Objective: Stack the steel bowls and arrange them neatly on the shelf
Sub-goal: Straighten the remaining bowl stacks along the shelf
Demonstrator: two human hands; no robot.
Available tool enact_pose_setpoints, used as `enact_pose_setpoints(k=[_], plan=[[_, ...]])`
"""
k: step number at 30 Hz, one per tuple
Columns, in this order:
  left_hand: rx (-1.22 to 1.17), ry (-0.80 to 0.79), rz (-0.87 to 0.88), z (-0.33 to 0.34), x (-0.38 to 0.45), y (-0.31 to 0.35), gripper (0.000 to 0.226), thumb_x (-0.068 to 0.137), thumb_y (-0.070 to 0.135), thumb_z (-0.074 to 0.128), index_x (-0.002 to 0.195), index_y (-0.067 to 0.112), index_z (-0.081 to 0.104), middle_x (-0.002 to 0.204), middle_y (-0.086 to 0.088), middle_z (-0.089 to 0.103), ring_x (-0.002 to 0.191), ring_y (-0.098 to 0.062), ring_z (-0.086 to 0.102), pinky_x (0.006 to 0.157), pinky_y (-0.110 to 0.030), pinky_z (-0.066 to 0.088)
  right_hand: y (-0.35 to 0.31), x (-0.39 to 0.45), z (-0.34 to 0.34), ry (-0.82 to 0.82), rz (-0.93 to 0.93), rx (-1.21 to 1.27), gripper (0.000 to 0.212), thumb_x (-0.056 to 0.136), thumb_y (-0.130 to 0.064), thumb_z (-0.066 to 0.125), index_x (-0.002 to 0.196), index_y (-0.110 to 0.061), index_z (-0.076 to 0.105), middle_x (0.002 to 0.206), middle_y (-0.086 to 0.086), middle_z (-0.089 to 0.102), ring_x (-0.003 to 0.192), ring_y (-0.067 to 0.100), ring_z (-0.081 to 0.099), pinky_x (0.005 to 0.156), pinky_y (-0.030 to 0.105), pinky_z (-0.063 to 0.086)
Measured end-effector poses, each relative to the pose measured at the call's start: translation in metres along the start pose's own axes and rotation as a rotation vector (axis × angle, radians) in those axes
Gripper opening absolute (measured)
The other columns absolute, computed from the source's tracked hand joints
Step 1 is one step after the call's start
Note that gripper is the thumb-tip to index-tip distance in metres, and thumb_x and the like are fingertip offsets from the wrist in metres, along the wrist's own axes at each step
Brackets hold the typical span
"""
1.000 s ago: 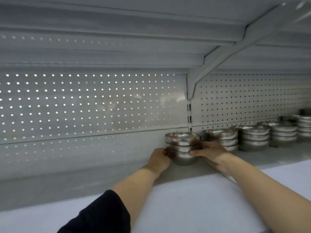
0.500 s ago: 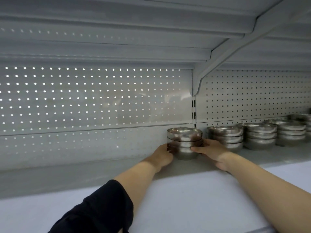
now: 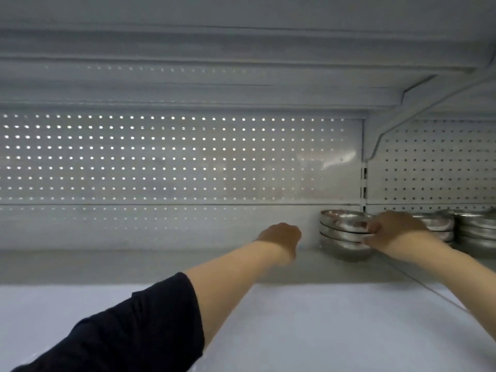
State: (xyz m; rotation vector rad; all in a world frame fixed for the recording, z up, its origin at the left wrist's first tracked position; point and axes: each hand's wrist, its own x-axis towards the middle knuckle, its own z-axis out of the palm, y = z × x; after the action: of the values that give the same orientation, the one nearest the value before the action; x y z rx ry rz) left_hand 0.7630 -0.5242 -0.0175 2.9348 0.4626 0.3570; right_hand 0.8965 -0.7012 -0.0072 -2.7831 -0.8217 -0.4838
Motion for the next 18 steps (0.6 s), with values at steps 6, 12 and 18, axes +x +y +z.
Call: enact_pose_setpoints(k=[6,12,18], plan=[[0.228,0.06,-0.154,-0.053,-0.075,-0.099,0.05,0.087,0.0,0.048,0.135,0.015,0.046,0.139,-0.012,0.045,0.126,-0.032,0.048,0.1,-0.037,0.044,-0.135,-0.04,-0.03,-0.049,-0.213,0.018,0.035,0.086,-0.048,0.058,0.115,-0.029,0.058,0.119,-0.005,0.061,0.105,0.018,0.057,0.087,0.026,0.045],[0.306,0.176,-0.322,-0.105,-0.188,-0.253,0.055,0.091,0.0,0.042,0.142,0.02,0.037,0.147,-0.007,0.038,0.134,-0.027,0.04,0.108,-0.034,0.038,-0.312,-0.088,-0.028,0.053,-0.49,0.137,0.03,0.082,-0.045,0.062,0.108,-0.029,0.062,0.106,-0.011,0.063,0.095,0.012,0.054,0.085,0.023,0.042],[0.23,0.604,-0.532,-0.158,-0.33,-0.451,0.059,0.085,-0.007,0.044,0.141,0.012,0.037,0.143,-0.009,0.04,0.128,-0.03,0.041,0.101,-0.038,0.039,-0.515,-0.131,-0.021,0.056,-0.67,0.288,0.037,0.081,-0.039,0.065,0.116,-0.027,0.062,0.116,-0.009,0.063,0.109,0.015,0.057,0.091,0.025,0.041]])
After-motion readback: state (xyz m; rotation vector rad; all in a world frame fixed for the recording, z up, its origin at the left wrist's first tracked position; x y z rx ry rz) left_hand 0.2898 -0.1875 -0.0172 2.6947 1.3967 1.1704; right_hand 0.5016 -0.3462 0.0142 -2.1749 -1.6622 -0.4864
